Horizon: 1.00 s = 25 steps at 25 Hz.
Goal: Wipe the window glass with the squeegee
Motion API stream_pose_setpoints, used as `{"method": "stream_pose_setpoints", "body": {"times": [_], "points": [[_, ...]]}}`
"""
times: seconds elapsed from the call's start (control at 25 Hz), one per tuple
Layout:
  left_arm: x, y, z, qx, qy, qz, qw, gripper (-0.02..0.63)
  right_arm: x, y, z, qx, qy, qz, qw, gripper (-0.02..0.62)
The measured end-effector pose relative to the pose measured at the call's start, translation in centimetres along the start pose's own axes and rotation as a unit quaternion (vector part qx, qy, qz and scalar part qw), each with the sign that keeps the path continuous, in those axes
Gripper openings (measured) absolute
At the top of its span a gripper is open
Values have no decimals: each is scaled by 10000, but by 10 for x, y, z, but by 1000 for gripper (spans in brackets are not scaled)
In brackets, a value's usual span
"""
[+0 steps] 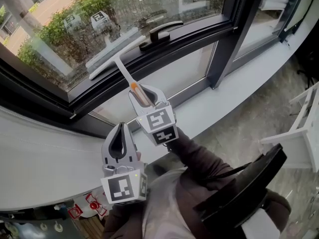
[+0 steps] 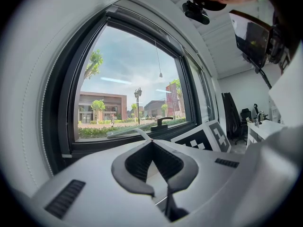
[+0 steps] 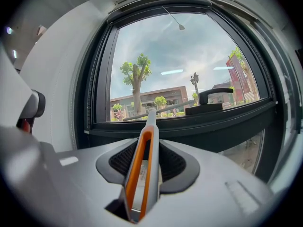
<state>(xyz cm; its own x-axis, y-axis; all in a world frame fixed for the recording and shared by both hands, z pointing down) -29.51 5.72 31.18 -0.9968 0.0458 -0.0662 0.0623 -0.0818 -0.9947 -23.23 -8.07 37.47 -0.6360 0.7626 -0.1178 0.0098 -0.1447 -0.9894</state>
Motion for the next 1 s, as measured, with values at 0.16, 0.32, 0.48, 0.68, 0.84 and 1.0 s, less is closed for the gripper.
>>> {"method": "stream_pose_setpoints", "body": {"times": [0.16, 0.32, 0.48, 0.68, 0.84, 1.0], "points": [[-3, 0, 9, 0, -16, -2, 10000, 2, -7, 1, 3, -44, 79, 104, 9999, 126], [-5, -7, 13, 149, 26, -8, 9999, 2, -5, -7, 3, -61, 233, 245, 9994, 124], [-20, -5, 14, 146, 25, -65, 9999, 2, -4, -7, -12, -198, 446, 81, 9988, 124], [-42, 0, 23, 7, 27, -31, 10000, 2, -5, 11, -24, -427, 872, -302, 9948, 123], [-57, 10, 28, -172, 339, -30, 9993, 2, -11, 31, -35, -674, 1168, -451, 9898, 123], [-72, 12, 33, -203, 557, 26, 9982, 2, -23, 56, -49, -940, 1406, -559, 9840, 124]]}}
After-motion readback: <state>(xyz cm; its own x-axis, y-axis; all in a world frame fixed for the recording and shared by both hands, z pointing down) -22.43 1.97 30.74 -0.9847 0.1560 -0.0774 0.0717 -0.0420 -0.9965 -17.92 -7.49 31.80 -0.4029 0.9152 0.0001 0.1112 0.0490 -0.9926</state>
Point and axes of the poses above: the fingertips, and each gripper's own axes: z forward along the fingers, x to its left, y out of its top, the point moved 6 cm from there along -z, backward along the fingers, and after that the axes turned 9 degrees about y, right-handed, at the moved point
